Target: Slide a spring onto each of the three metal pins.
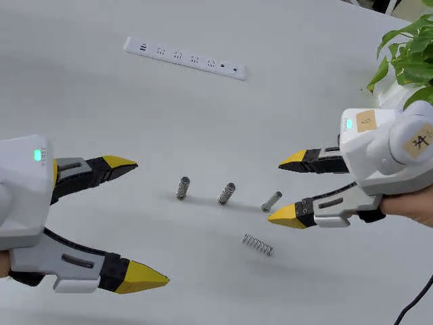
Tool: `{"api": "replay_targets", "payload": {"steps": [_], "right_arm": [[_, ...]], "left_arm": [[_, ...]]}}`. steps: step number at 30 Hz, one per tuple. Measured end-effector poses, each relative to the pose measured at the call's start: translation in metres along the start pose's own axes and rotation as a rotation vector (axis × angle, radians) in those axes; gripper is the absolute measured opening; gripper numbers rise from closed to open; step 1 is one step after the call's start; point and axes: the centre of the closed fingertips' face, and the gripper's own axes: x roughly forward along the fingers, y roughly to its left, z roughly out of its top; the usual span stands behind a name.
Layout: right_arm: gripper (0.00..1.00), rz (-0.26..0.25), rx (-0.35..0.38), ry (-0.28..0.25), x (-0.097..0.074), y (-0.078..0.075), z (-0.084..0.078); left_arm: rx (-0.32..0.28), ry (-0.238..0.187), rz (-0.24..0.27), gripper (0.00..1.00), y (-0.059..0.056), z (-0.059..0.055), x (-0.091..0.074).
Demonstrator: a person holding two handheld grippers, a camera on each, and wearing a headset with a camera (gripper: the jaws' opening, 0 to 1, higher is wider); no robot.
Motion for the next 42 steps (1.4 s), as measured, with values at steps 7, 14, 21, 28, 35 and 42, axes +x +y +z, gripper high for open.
{"api": "replay_targets", "payload": {"steps": [7,14,21,28,35,42], "right_arm": [[0.59,-0.025,0.054,-0.052,-0.015,0.010,-0.011],[0.65,-0.053,0.132,-0.141,-0.030,0.015,-0.022],[0.71,-0.087,0.197,-0.210,-0.040,0.022,-0.041],[0.78,-0.111,0.248,-0.259,-0.050,0.030,-0.061],[0.79,-0.149,0.290,-0.295,-0.060,0.031,-0.076],[0.79,-0.167,0.319,-0.317,-0.064,0.037,-0.088]], "left_arm": [[0.026,0.014,-0.018,0.96,-0.006,0.008,0.005],[0.059,0.042,-0.045,0.94,-0.013,0.014,0.014],[0.095,0.072,-0.091,0.90,-0.024,0.021,0.036],[0.147,0.130,-0.141,0.84,-0.035,0.021,0.061],[0.207,0.206,-0.168,0.75,-0.043,0.014,0.086],[0.299,0.320,-0.205,0.57,-0.049,-0.006,0.112]]}}
